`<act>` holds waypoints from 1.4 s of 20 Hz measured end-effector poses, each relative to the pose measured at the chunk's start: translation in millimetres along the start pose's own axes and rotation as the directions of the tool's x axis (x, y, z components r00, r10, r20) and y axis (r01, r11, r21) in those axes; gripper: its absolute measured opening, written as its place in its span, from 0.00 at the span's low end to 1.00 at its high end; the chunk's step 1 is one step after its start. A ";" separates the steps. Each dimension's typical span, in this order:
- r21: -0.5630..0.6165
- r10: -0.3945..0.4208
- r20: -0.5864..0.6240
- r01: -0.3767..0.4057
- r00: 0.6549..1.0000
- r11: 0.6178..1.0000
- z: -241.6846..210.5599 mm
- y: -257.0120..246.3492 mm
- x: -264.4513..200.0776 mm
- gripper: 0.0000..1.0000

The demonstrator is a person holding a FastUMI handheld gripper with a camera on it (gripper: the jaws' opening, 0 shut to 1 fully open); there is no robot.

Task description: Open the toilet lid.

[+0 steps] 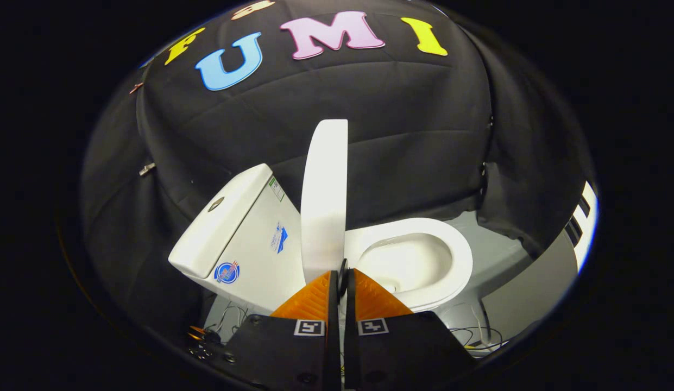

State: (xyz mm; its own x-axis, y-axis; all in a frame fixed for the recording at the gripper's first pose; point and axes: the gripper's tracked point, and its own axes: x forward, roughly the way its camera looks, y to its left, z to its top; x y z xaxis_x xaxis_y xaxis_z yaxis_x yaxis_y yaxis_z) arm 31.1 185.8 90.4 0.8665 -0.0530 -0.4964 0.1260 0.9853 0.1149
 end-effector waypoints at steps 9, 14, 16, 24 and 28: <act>-0.059 -0.055 -0.005 0.054 0.998 0.997 -0.2 42.0 1.9 0.08; -0.129 -0.087 0.016 0.089 0.996 0.988 -4.9 67.9 5.4 0.08; -0.134 -0.086 0.011 0.087 0.996 0.987 -7.8 81.7 6.5 0.08; -0.214 -0.134 0.058 0.143 0.989 0.966 -13.5 115.3 13.2 0.11; -0.234 -0.117 0.071 0.130 0.991 0.963 -23.3 136.3 19.5 0.13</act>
State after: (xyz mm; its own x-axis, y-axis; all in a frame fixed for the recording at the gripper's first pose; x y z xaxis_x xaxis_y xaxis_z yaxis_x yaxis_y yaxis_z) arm 54.0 322.8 76.3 0.8779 -0.1788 -0.4442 0.1210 0.9804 -0.1555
